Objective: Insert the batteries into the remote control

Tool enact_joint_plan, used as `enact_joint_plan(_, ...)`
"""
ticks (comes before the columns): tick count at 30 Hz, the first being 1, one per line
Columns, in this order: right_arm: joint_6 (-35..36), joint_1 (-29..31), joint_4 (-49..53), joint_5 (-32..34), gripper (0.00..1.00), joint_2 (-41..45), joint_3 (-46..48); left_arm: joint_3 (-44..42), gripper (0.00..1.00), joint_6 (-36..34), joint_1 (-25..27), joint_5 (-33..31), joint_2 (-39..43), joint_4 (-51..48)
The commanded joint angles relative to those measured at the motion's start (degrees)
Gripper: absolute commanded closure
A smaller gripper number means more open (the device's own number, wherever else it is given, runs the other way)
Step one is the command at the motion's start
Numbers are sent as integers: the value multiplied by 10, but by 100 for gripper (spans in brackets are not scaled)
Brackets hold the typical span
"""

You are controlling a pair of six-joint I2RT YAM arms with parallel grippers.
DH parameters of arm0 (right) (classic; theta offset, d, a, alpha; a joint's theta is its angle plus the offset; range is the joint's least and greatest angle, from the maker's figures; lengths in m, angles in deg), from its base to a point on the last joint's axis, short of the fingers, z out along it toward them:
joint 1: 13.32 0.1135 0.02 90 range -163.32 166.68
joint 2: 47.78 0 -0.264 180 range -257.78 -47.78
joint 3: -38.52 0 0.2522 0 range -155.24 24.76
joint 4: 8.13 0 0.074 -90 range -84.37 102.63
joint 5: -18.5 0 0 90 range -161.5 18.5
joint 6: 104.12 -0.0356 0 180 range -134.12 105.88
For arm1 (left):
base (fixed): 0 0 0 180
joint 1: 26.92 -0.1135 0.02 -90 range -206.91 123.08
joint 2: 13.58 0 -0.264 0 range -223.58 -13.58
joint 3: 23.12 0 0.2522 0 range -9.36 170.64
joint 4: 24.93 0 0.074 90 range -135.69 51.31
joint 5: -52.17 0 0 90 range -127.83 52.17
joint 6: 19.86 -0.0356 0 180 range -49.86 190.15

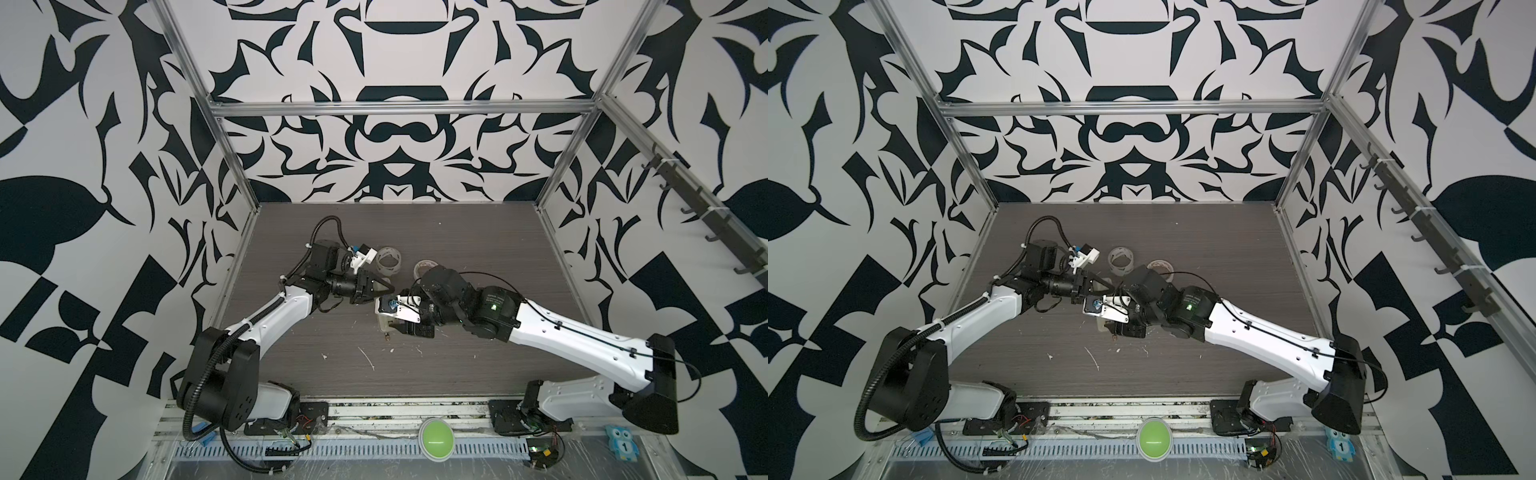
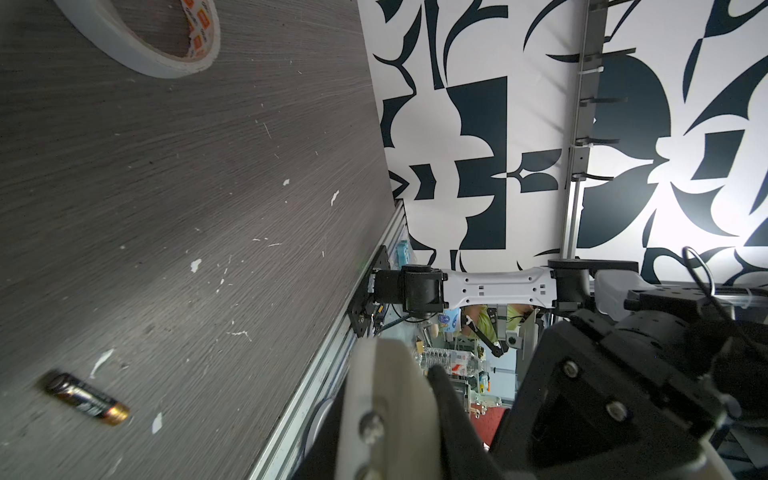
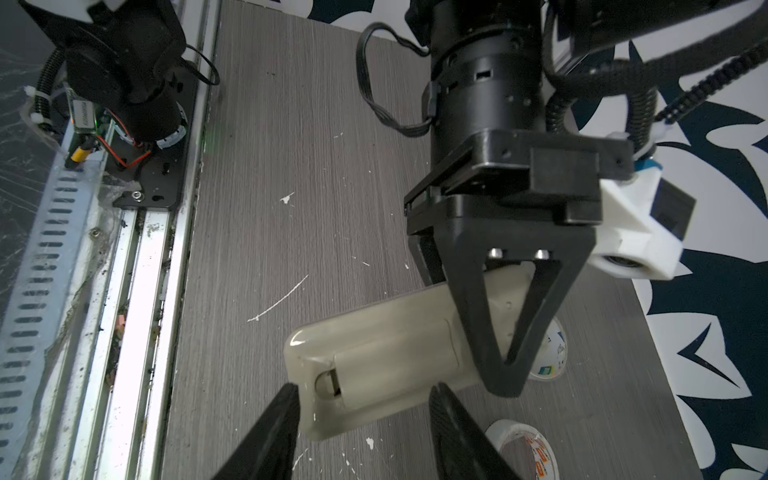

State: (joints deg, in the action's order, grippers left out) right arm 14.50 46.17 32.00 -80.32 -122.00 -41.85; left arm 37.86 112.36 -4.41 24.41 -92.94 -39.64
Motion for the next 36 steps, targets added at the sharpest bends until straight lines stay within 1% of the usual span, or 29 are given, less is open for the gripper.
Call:
enact_joint_plan(1, 5, -1, -31, -10, 47, 4, -2, -2, 100, 6, 4, 23, 16, 24)
enact_joint_plan(11, 15, 2, -21, 6, 46, 5, 0, -13, 100, 41, 8, 41, 21, 76)
enact_joint_plan(24, 37, 14, -8, 46, 45, -3, 0, -19, 100, 57, 15, 52, 31, 102)
enact_joint_plan(27, 48, 24, -6, 72, 43, -6, 2, -22, 100, 67, 17, 56, 33, 117)
enact_joint_plan(29, 61, 35, -4, 102, 43, -10, 3, -24, 100, 74, 19, 59, 35, 128)
enact_joint_plan(32, 78, 49, -5, 141, 43, -16, 4, -24, 100, 74, 19, 58, 33, 129)
enact_joint_plan(36, 89, 59, -19, 171, 45, -14, 9, -24, 100, 74, 19, 58, 32, 128)
